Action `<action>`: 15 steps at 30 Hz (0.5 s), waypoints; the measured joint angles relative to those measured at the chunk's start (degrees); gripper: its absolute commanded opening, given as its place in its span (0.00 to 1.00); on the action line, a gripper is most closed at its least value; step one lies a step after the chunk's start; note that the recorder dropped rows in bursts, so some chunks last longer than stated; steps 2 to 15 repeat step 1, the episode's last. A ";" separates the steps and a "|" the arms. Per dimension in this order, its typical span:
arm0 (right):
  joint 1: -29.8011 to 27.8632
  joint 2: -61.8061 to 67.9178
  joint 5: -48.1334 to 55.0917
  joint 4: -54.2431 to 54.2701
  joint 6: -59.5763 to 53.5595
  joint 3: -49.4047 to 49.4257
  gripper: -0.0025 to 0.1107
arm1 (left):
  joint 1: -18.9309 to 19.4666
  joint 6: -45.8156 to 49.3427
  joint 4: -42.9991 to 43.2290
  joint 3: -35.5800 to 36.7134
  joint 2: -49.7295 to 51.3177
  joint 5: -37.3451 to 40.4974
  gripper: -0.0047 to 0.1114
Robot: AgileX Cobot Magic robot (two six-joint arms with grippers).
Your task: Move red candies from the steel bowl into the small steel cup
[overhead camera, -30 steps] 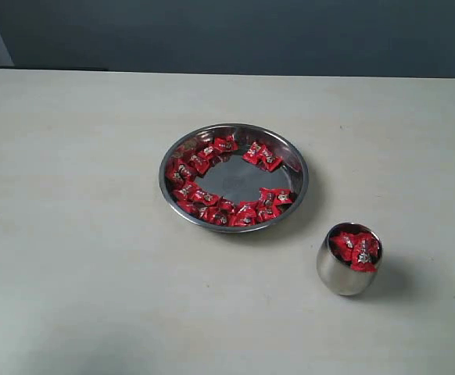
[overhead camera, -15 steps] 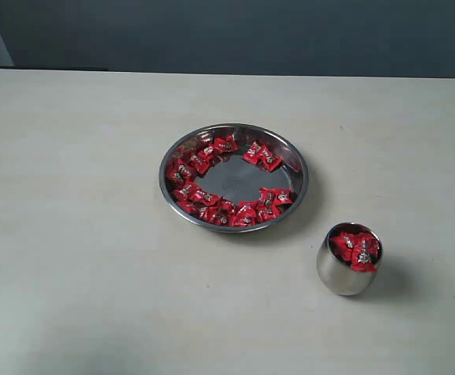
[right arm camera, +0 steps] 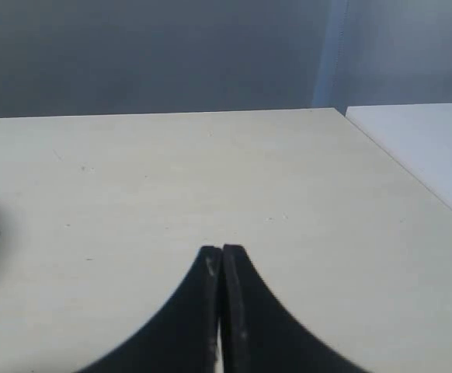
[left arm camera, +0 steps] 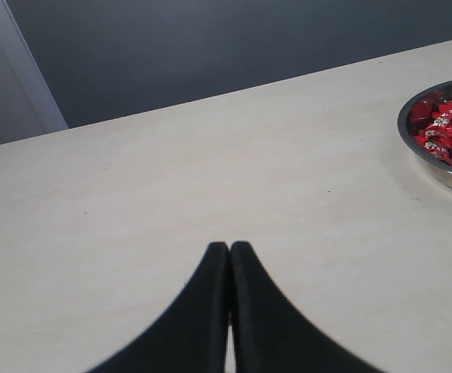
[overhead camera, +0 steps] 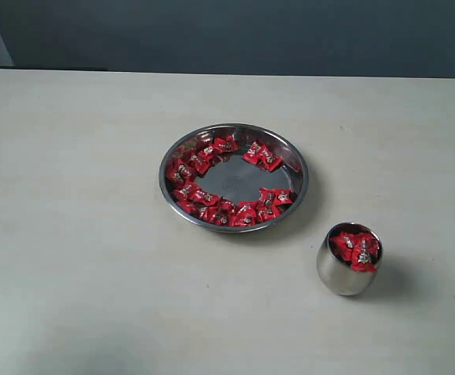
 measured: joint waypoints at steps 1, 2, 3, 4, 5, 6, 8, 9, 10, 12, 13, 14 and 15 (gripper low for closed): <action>0.00 0.00 0.00 0.00 0.00 0.00 0.03 | 0.00 0.00 0.00 0.00 0.00 0.00 0.04; 0.00 0.00 0.00 0.00 0.00 0.00 0.03 | 0.00 0.00 0.00 0.00 0.00 0.00 0.04; 0.00 0.00 0.00 0.00 0.00 0.00 0.03 | 0.00 0.00 0.00 0.00 0.00 0.00 0.04; 0.00 0.00 0.00 0.00 0.00 0.00 0.03 | 0.00 0.00 0.00 0.00 0.00 0.00 0.04; 0.00 0.00 0.00 0.00 0.00 0.00 0.03 | 0.00 0.00 0.00 0.00 0.00 0.00 0.04; 0.00 0.00 0.00 0.00 0.00 0.00 0.03 | 0.00 0.00 0.00 0.00 0.00 0.00 0.04; 0.00 0.00 0.00 0.00 0.00 0.00 0.03 | 0.00 0.00 0.00 0.00 0.00 0.00 0.04; 0.00 0.00 0.00 0.00 0.00 0.00 0.03 | 0.00 0.00 0.00 0.00 0.00 0.00 0.04; 0.00 0.00 0.00 0.00 0.00 0.00 0.03 | 0.00 0.00 0.00 0.00 0.00 0.00 0.04; 0.00 0.00 0.00 0.00 0.00 0.00 0.03 | 0.00 0.00 0.00 0.00 0.00 0.00 0.04; 0.00 0.00 0.00 0.00 0.00 0.00 0.03 | 0.00 0.00 0.00 0.00 0.00 0.00 0.04; 0.00 0.00 0.00 0.00 0.00 0.00 0.03 | 0.00 0.00 0.00 0.00 0.00 0.00 0.04; 0.00 0.00 0.00 0.00 0.00 0.00 0.03 | 0.00 0.00 0.00 0.00 0.00 0.00 0.04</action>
